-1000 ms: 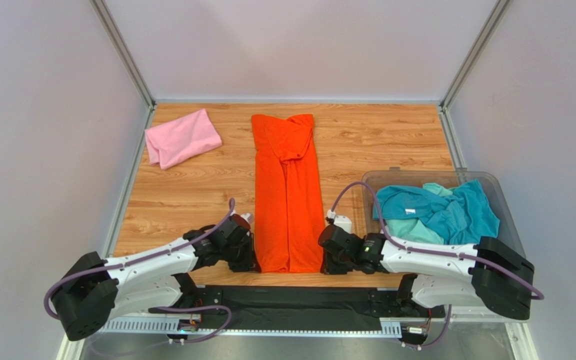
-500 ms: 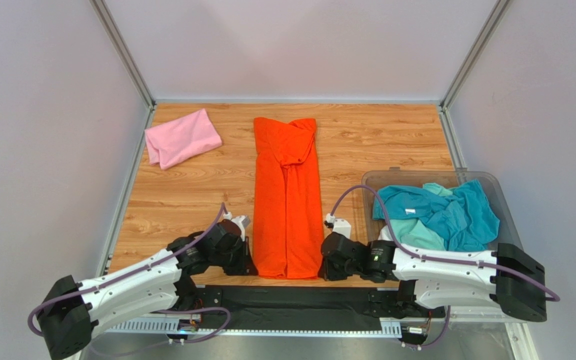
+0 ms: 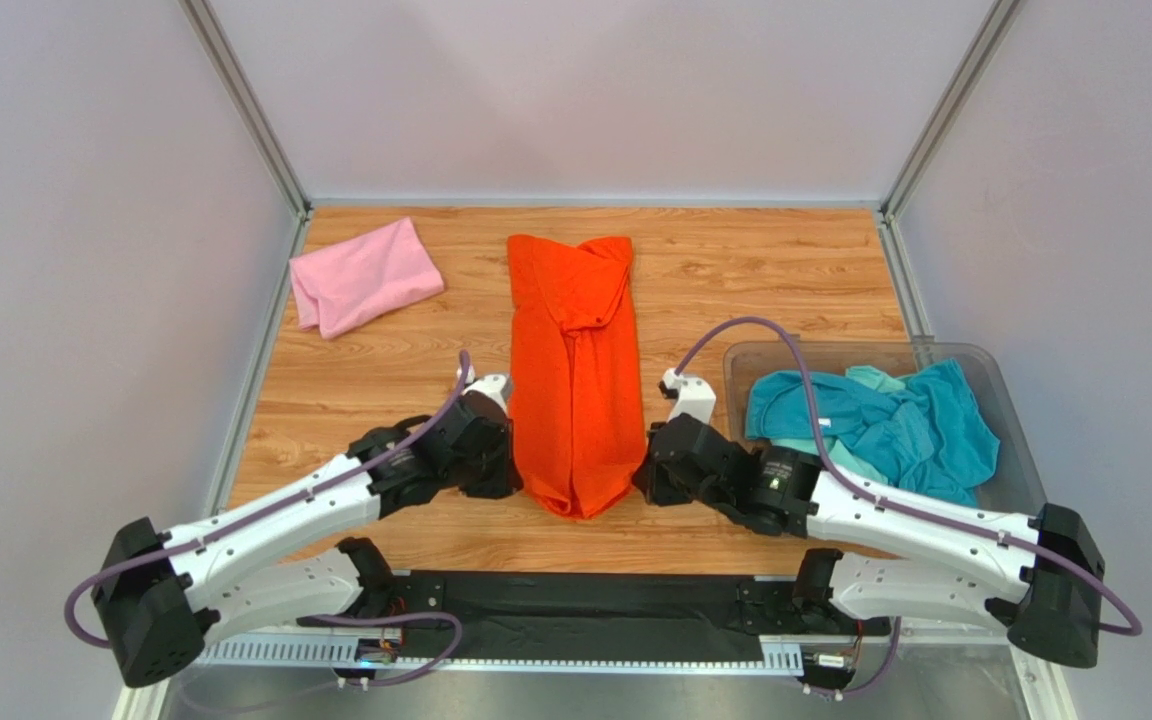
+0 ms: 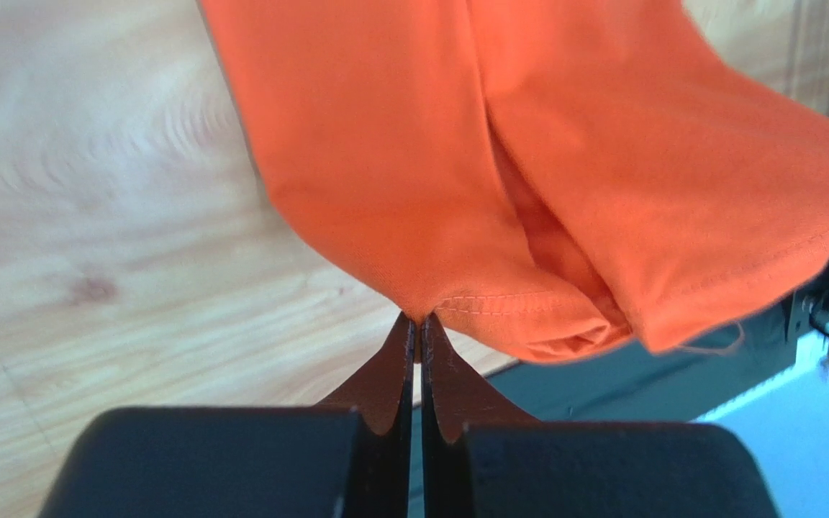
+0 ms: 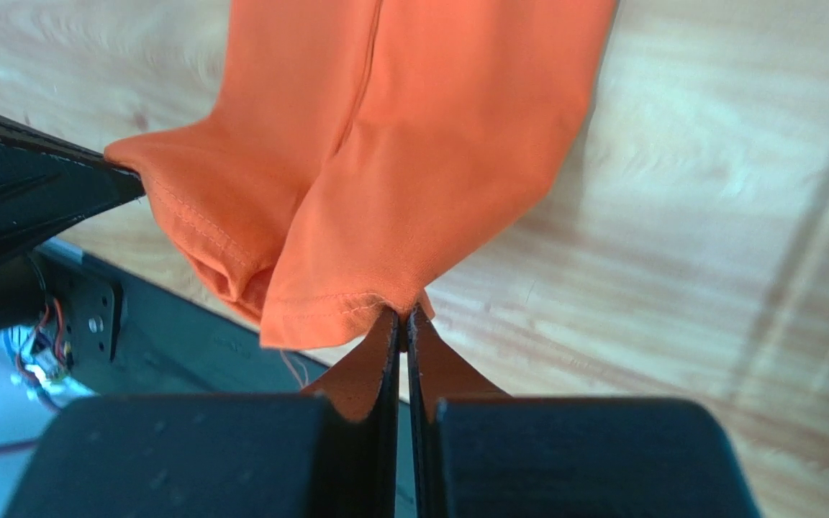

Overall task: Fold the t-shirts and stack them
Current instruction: Fold the tshirt

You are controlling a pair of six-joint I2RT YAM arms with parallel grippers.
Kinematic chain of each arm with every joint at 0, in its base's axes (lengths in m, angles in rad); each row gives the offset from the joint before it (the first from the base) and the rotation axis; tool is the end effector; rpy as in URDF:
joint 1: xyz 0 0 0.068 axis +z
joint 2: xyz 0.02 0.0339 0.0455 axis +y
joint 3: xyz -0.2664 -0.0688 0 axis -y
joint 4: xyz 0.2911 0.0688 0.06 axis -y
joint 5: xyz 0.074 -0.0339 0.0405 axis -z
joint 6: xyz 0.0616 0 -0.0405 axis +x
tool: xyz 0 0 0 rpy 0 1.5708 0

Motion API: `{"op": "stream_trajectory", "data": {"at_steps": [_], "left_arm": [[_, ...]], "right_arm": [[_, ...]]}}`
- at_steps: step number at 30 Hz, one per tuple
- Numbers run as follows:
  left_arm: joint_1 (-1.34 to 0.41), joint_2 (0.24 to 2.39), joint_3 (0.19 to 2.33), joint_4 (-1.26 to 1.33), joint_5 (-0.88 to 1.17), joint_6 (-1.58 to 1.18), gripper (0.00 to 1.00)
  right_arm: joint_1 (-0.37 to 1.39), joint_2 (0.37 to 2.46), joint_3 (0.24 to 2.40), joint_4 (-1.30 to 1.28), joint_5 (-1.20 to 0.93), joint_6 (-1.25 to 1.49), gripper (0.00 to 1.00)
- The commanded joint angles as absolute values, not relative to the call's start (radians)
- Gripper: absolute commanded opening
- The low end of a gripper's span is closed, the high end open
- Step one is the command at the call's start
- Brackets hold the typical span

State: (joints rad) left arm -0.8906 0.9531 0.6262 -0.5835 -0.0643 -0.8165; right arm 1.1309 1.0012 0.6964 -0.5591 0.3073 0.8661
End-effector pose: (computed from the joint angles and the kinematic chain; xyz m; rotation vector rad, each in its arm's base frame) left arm 0.1564 -0.1870 0.1870 0.0675 2.5924 -0.6150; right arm 0.1268 0.2257 0.2068 -0.1850 2.4508 0.5552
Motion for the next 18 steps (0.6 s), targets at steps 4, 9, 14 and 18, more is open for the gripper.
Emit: {"op": "stream_trajectory", "data": {"at_steps": [4,9,14,18], "left_arm": [[-0.887,1.081,0.840,-0.660,-0.279,-0.739,0.00],[-0.793,1.179,0.960,-0.646,-0.298,-0.686,0.00],[-0.703,1.304,1.075,-0.606,-0.259,-0.620,0.00],[-0.609,1.387,1.144,-0.549,-0.197,-0.565,0.00]], "right_arm": [[0.997,1.066,0.827,-0.486,0.292,0.681,0.00],[0.875,1.169,0.932,-0.425,0.204,0.572,0.00],[0.779,1.284,1.020,-0.385,0.147,0.526,0.00],[0.709,1.360,1.086,-0.354,0.101,0.496,0.00]]}}
